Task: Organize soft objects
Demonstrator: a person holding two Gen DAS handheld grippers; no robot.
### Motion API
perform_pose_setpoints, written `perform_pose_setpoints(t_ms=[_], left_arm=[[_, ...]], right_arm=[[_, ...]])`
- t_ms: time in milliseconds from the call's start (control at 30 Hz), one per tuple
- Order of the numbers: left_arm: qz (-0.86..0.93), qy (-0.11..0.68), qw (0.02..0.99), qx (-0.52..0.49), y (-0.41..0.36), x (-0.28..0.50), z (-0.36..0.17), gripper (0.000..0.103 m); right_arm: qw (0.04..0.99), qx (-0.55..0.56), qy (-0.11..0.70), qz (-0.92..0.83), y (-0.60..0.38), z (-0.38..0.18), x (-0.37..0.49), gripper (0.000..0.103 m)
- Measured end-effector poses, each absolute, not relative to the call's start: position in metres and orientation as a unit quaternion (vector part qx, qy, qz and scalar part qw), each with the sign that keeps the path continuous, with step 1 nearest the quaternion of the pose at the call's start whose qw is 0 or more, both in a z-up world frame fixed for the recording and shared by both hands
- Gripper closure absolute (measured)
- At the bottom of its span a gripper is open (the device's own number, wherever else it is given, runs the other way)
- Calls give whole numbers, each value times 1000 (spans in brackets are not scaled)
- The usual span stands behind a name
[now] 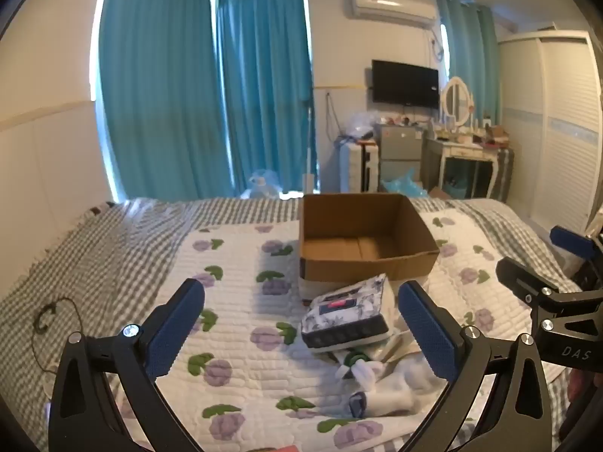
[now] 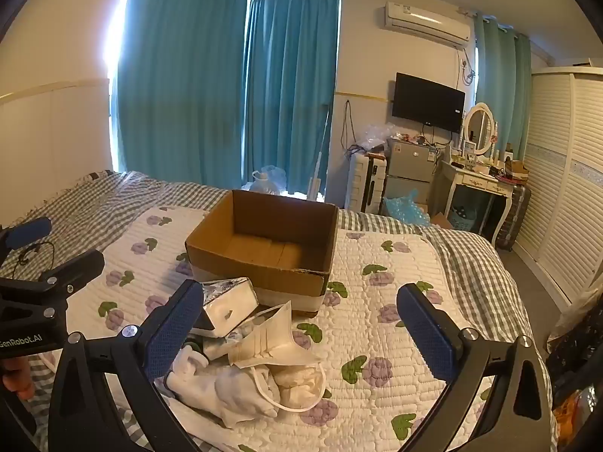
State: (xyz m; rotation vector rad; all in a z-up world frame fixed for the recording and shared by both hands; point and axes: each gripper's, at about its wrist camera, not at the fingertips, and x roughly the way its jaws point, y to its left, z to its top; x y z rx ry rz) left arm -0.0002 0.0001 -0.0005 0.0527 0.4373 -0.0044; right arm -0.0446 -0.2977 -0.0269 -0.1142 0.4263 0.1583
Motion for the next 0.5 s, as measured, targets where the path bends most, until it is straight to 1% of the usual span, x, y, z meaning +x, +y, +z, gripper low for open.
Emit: perform_pose_setpoints(t_ms=[500], left_arm=[[-2,222,975,26,-1,0,-7,0]], right_arm=[[972,-58,213,78,-296,-31,-43,0]])
